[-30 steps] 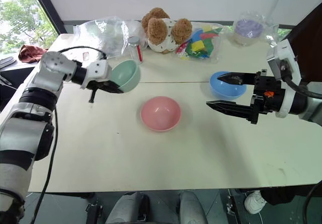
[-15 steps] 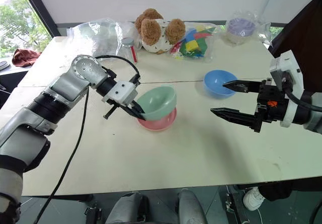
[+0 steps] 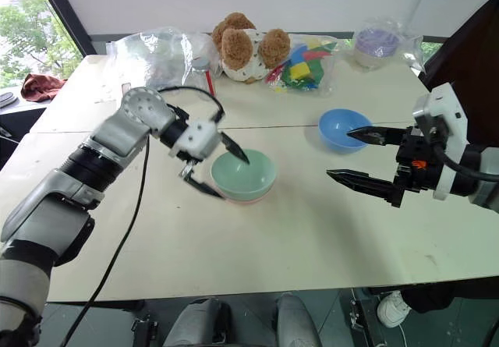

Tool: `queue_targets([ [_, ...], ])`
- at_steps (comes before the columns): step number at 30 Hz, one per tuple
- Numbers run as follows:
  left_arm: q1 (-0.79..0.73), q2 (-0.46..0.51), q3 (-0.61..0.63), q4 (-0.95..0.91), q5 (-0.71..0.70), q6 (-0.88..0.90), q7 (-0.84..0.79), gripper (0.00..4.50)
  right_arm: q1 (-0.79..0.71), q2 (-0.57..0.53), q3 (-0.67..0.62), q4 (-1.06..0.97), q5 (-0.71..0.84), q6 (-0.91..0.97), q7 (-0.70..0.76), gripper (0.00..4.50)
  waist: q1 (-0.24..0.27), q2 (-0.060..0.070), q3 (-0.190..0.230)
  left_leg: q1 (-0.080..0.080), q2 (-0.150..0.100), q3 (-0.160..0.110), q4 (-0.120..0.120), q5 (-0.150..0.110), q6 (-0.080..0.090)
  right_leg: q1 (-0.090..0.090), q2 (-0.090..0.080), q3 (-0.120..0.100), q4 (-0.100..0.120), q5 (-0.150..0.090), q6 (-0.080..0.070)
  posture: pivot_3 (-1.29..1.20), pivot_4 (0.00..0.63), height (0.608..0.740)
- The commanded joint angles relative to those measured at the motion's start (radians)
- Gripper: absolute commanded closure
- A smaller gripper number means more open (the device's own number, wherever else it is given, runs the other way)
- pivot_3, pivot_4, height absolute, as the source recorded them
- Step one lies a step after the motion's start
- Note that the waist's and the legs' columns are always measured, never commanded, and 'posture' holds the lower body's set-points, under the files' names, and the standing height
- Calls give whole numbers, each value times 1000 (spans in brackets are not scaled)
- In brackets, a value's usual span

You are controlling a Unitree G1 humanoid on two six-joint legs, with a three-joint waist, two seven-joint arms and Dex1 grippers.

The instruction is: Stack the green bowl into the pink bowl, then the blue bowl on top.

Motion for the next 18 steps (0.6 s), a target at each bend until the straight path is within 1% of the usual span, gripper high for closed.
queue_targets([
  [1,-6,70,173,-70,-78,164,48,21,-79,-17,132,49,-131,-48,-58,0,-5,1,0,1,0,0,0,0,0,0,1,0,0,0,0,0,150,740],
  [5,111,182,294,-219,-133,334,81,21,-256,8,357,197,-292,-39,-103,0,-20,2,-1,1,1,0,-2,0,-1,0,1,1,1,0,0,0,150,740],
  [7,213,258,353,-329,-171,413,86,21,-361,41,485,327,-398,-59,-97,0,-23,2,-1,1,1,0,-2,1,-1,-1,-1,1,1,0,0,0,150,740],
  [9,301,304,403,-418,-197,468,111,21,-453,86,587,464,-494,-100,-77,0,-24,2,0,1,1,0,-2,2,-3,-1,-1,1,1,0,0,0,150,740],
  [12,401,341,472,-500,-222,515,158,21,-564,158,694,675,-608,-194,-16,0,-14,1,0,0,1,0,-1,2,-3,-1,-1,1,1,0,0,0,150,740],
  [15,476,354,564,-553,-275,575,213,21,-669,236,776,912,-715,-300,32,0,0,2,0,0,0,1,-2,1,-3,-2,-1,1,0,0,0,0,150,740],
  [18,531,356,639,-590,-319,623,262,21,-747,298,811,1091,-785,-376,67,0,5,2,0,0,0,1,-2,2,-4,-2,-1,0,0,0,0,0,150,740],
])
